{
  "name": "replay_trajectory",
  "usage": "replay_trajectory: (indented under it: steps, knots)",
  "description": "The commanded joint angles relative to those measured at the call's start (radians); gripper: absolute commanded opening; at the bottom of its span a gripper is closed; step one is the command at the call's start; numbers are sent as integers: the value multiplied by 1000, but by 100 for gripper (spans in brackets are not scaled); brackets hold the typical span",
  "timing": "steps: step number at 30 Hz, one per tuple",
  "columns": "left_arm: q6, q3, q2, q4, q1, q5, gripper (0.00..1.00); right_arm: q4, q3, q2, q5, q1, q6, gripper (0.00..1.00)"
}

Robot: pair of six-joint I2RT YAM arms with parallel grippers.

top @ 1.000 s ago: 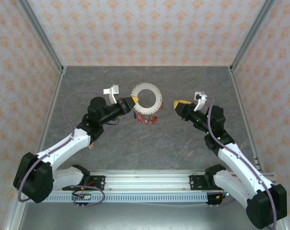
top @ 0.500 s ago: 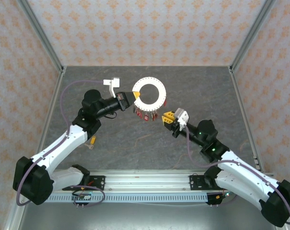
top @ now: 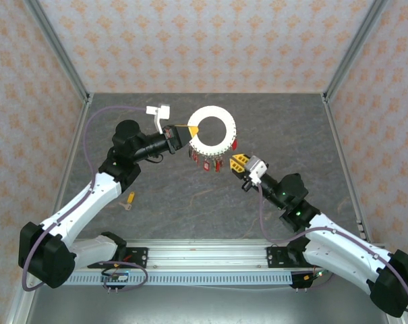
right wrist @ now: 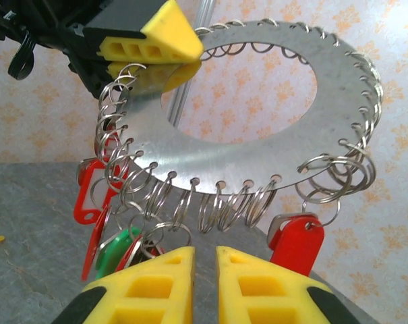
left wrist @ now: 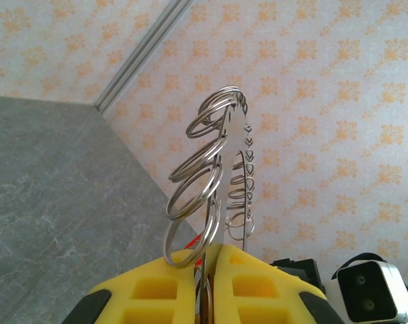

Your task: Put the keys on the keyring

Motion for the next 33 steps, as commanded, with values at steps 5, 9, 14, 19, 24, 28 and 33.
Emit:
replay_trajectory:
  steps: [5, 9, 14, 19, 24, 28, 33]
  knots:
    - [32, 50, -21, 11, 7, 40, 0, 51, 16, 12, -69, 6, 9, 14]
    - [45, 60, -19, -10, 9, 56, 0, 65, 14, 21, -63, 6, 10, 14]
    - [59, 66, -25, -29, 7, 66, 0, 46, 21, 26, -68, 6, -6, 14]
    - [61, 70, -27, -34, 7, 68, 0, 37, 22, 32, -77, 6, -5, 14]
    - [66, 72, -27, -40, 7, 78, 0, 46, 18, 30, -67, 6, -3, 14]
    - [75, 77, -27, -51, 9, 83, 0, 51, 18, 32, -59, 6, -4, 15]
    - [76, 75, -32, -54, 7, 88, 0, 46, 17, 32, -57, 6, -6, 15]
